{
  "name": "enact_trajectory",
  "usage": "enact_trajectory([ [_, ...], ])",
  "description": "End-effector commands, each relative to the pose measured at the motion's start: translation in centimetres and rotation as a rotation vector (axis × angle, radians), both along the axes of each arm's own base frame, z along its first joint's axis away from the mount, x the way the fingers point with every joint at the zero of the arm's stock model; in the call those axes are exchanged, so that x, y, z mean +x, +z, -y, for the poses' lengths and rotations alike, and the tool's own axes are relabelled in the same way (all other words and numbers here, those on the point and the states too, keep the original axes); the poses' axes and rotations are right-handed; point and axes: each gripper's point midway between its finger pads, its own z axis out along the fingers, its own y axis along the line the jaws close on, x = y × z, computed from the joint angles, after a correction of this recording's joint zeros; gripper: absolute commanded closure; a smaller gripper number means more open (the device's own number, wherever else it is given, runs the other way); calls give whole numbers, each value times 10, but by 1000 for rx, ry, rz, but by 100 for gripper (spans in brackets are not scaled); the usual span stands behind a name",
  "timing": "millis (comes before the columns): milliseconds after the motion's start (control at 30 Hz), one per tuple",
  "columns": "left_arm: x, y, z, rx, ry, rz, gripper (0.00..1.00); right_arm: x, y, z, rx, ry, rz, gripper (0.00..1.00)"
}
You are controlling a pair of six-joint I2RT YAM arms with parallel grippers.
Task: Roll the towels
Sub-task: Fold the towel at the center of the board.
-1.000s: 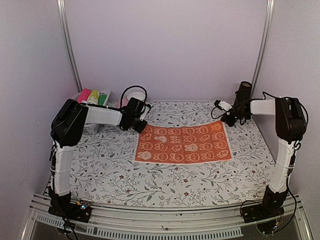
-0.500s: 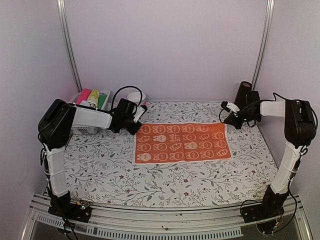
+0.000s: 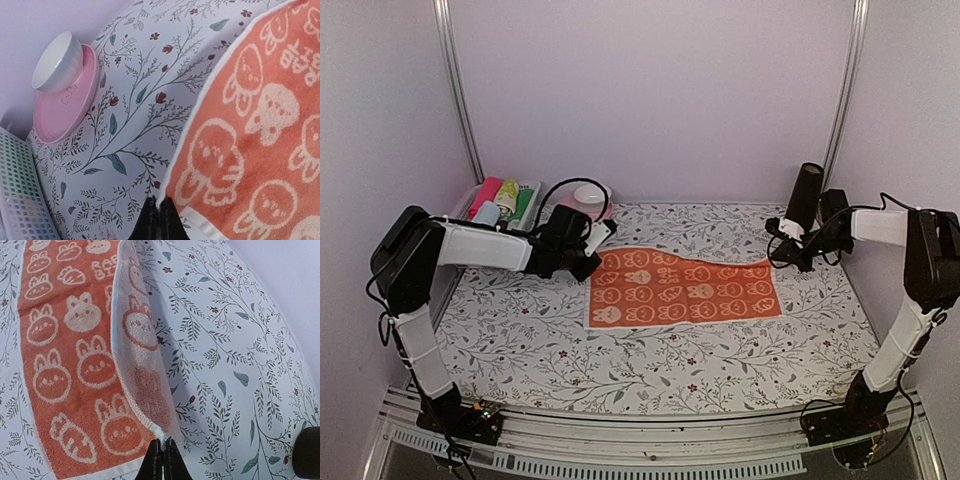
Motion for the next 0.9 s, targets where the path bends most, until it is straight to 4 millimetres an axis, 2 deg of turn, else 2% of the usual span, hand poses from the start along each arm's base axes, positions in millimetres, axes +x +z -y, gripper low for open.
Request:
enact_trajectory([
  [0,-23,3,3,33,-29,0,100,-32,-3,2,-39,80,-2,98],
  [133,-41,-2,-1,59,-23,-23,100,-46,-8,7,-62,101,0,97],
  [500,-84,-22,-7,101,-3,-142,100,-63,-15,23,-86,101,-18,98],
  [733,-109,-29,1,104,-18,-208,100,-79,-30,23,-103,132,-52,98],
  [867,-119,-25,8,84,-30,-211,100,-85,-40,25,-119,135,-70,98],
])
